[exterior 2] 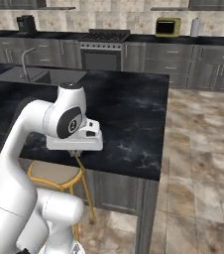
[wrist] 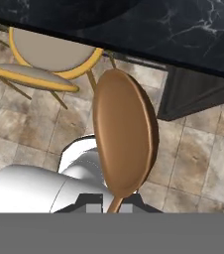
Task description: Pick up the metallic utensils from the counter and place them in the open drawer. Make sure not to pick up any wooden utensils.
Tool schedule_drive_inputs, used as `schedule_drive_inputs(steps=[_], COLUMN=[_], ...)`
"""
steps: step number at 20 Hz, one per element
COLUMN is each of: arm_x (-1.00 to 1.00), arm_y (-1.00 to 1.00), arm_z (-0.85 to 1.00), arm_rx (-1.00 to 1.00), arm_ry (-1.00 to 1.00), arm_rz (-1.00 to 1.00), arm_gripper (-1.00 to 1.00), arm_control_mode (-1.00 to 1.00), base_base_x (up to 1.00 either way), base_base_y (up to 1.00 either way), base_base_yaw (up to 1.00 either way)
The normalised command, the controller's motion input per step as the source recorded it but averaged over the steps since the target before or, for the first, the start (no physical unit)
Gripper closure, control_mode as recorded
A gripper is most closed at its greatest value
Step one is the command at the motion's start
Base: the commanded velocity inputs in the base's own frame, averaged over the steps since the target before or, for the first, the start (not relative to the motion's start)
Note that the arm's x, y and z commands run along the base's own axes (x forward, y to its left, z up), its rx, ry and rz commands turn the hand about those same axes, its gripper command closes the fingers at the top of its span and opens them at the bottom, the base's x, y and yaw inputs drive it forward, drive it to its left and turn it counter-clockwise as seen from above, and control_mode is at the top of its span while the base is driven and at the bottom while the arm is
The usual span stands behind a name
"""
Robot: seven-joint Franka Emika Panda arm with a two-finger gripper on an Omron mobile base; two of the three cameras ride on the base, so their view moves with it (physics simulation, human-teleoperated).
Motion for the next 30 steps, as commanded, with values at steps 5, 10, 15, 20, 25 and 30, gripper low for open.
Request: schedule_drive_inputs(steps=[5,10,15,20,25,30], arm_x=[0.0,0.0,0.0,0.0,0.0,0.0], arm_y=[0.0,0.0,0.0,0.0,0.0,0.0], arm_z=[0.0,0.0,0.0,0.0,0.0,0.0], arm_rx=[0.0,0.0,0.0,0.0,0.0,0.0], arm_ry=[0.0,0.0,0.0,0.0,0.0,0.0], arm_rz=[0.0,0.0,0.0,0.0,0.0,0.0], arm_gripper=[1.0,1.0,1.0,1.0,1.0,1.0], arm_control_mode=[1.0,1.0,1.0,1.0,1.0,1.0], base_base_x=[-0.01,0.07,0.43,0.93,1.0,1.0], base_base_y=[-1.0,-1.0,-1.0,-1.0,-0.8,-0.57], base_base_yaw=[0.01,-0.04,-0.03,0.07,0.35,0.42])
